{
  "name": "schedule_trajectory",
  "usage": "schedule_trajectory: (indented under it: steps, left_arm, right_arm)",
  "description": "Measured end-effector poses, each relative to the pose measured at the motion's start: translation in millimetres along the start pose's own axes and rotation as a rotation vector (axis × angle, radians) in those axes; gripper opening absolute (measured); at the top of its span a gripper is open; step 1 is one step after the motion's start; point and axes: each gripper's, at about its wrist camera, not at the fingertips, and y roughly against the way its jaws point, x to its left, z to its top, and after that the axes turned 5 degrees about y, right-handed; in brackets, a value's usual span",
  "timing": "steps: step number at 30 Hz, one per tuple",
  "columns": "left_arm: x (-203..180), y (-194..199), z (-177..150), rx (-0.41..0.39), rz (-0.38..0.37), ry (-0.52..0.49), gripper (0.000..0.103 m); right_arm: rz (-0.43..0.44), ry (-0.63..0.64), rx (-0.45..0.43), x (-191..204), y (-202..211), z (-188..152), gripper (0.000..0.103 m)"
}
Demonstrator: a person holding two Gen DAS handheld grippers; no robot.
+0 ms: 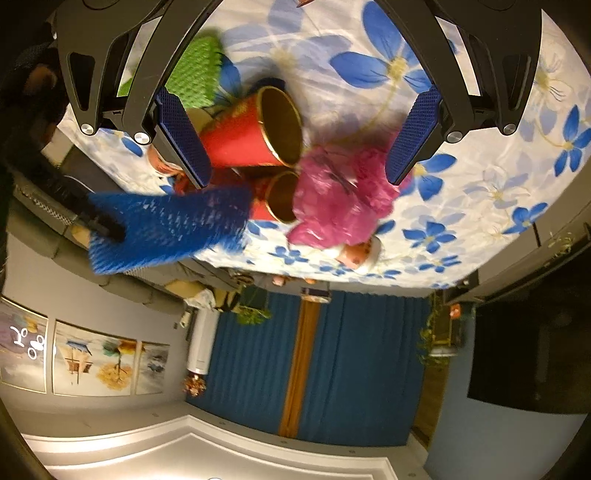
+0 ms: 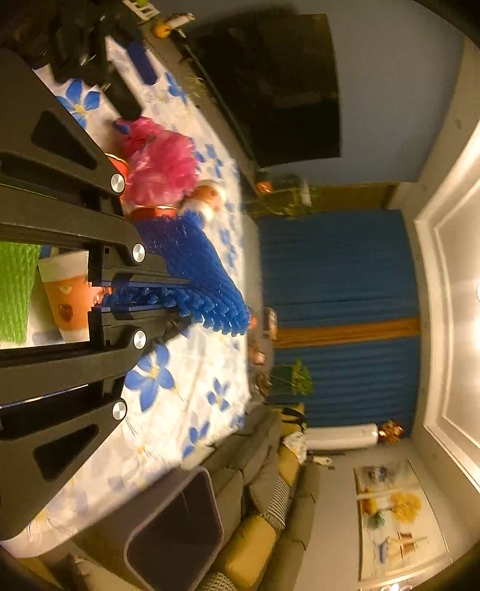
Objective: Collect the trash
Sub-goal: 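Grasp the blue foam net with the right gripper and lift it, then grasp the red paper cup with the left gripper while the right gripper holds the blue net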
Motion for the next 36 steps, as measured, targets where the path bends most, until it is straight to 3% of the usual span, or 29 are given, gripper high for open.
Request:
schedule_trajectory:
  steps: [10, 19, 25, 32, 36]
  left_arm:
    - [-20, -13, -13, 0.057, -0.051, -0.045, 0.085]
    - [-12, -41, -19, 0.197, -0.117, -0.001, 0.054]
    - [-6, -58, -25, 0.301, -0.196, 0.032, 0.025]
    - [-6, -60, -29, 0.329, -0.262, 0.052, 0.002]
    - [-14, -51, -27, 0.303, -0.279, 0.031, 0.002]
  right_arm:
    - [-0.126, -0.054, -0.083, -26, 56, -8, 0.008]
    - [-0.166, -0.093, -0.053, -43, 72, -28, 0.008]
    - [-0.163, -0.098, -0.050, -43, 73, -30, 0.008]
    - [-0.158, -0.101, -0.039, -43, 71, -31, 0.008]
    - [-0.160, -0.100, -0.039, -41, 70, -30, 0.008]
